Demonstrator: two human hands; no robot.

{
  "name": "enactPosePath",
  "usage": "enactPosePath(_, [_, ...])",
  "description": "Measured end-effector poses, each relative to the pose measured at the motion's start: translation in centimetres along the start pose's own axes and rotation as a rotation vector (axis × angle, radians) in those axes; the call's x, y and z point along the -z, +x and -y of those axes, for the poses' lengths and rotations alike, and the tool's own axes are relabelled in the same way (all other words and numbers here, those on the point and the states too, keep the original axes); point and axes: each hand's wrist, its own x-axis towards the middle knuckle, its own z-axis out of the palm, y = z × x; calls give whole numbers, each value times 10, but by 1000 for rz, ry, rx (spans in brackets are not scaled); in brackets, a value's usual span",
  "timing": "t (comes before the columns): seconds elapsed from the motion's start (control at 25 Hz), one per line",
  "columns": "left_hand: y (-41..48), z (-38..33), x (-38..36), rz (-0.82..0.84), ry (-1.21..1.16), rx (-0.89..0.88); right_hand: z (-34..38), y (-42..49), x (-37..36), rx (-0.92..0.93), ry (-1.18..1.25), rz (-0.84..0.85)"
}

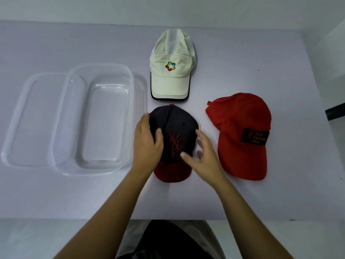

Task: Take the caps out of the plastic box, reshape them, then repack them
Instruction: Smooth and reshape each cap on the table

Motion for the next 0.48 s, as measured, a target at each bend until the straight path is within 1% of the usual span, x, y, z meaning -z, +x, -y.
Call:
enactPosePath(0.04, [-17,10,-1,23,-15,34,-8,-7,-5,-12,1,47])
enactPosePath(0.08, [-28,19,-2,85,-29,73,-13,-10,-10,-21,28,66])
enactPosePath(0.16, [-34,33,-6,212,-48,120,-15,-10,-14,-32,82,68])
enactPosePath(0.2, [-30,36,-6,245,-52,124,-15,-8,-15,-33,93,67])
enactPosePath(0.24, [-26,35,-5,259,-57,124,-13,-7,-15,-33,81,66])
enactPosePath(0.32, [-26,27,-4,235,-46,116,-9,-9,-10,-14,-28,44])
enactPosePath(0.36, [-32,23,-3,209,-18,99,-7,-13,-5,27,-100,-7])
enactPosePath(0.4, [-39,18,-3,192,17,75,-4,-19,1,95,-160,-102])
enactPosePath(0.48, [-55,4,-7,186,38,-19,-7,-37,22,237,-246,-363])
